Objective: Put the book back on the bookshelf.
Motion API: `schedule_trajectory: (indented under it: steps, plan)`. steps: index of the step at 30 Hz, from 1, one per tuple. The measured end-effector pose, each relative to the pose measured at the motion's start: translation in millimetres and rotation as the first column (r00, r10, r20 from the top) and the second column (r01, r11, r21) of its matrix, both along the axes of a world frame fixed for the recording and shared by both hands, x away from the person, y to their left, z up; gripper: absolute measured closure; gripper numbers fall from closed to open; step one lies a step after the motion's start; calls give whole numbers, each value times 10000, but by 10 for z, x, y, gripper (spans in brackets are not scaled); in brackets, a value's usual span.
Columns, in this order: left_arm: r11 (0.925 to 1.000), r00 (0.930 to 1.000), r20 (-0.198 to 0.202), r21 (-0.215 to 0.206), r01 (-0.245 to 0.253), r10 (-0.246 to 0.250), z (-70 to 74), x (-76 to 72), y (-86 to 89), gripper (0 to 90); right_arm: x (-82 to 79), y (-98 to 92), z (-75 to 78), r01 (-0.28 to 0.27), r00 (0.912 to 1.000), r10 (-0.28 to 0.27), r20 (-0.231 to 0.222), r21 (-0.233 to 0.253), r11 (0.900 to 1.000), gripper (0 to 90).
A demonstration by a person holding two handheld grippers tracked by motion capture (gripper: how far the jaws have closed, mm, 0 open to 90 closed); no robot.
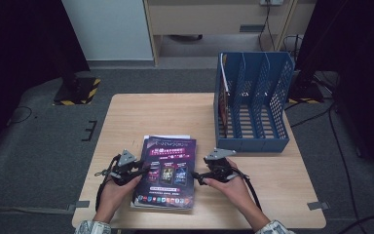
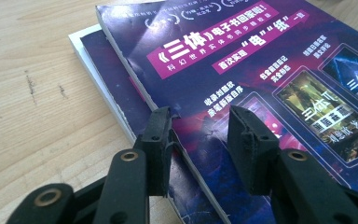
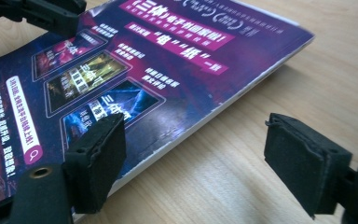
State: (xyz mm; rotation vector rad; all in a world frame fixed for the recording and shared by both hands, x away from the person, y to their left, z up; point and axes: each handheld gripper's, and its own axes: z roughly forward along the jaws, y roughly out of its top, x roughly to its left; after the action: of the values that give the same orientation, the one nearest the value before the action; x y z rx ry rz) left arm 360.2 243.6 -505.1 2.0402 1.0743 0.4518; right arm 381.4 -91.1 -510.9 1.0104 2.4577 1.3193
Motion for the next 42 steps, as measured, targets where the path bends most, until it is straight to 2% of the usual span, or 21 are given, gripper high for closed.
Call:
schedule_trajectory:
  steps: [5, 11, 31, 42]
  plan:
    - [10000, 10000, 47, 78, -3, 3, 1, -4, -8, 593, 17, 50, -59, -164, 9989, 168, -435, 109, 9998, 157]
    - [10000, 10000, 63, 95, -16, 15, 0, -5, -12, 591, 16, 122, -100, -383, 9970, 390, -675, 112, 9992, 138]
    - [9999, 10000, 67, 113, -33, 32, -1, -7, -18, 589, 32, 215, -138, -621, 9940, 646, -878, 311, 9976, 120]
    - [10000, 10000, 64, 36, -44, 44, -7, -4, -14, 585, 78, 231, -183, -611, 9902, 686, -1214, 644, 9961, 100]
